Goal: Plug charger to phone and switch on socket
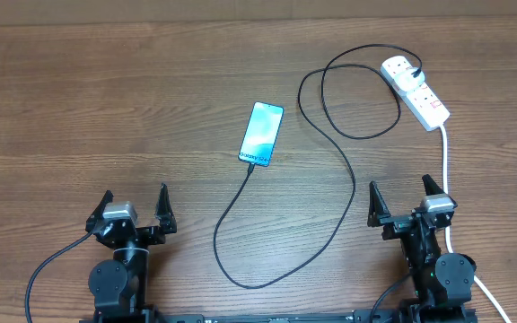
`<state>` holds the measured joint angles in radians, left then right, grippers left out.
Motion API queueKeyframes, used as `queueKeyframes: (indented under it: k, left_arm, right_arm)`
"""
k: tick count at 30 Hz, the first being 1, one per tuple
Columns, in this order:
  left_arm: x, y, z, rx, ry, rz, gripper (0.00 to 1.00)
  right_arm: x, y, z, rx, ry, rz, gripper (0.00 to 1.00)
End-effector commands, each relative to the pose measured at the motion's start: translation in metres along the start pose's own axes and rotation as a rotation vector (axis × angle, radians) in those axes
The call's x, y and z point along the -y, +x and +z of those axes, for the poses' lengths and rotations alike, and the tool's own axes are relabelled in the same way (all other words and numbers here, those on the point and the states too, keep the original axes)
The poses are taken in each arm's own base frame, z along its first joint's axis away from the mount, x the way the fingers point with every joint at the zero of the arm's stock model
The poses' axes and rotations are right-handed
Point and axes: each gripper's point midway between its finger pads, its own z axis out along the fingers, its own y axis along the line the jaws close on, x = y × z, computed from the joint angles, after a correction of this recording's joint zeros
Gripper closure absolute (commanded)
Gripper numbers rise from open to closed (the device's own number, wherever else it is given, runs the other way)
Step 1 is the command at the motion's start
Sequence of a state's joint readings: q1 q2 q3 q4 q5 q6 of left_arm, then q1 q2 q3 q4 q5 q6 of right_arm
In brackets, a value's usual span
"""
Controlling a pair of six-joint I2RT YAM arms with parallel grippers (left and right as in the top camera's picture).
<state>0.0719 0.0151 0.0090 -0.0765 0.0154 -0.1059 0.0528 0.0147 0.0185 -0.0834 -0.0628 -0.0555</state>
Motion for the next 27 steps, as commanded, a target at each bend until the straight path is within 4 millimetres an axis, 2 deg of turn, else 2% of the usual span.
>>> queueKeyframes:
  k: [1,27]
  left_arm:
    - [0.0027,0.0001,-0.0004,0.005,0.014,-0.021,0.00]
    - [0.0027,0.0001,-0.0004,0.005,0.014,-0.021,0.00]
  right_arm:
    - [0.0022,0.0019,-0.0001,0.004,0.011,0.006,0.00]
    - [0.0001,0.0017,-0.0001,0.004,0.000,0.006,0.00]
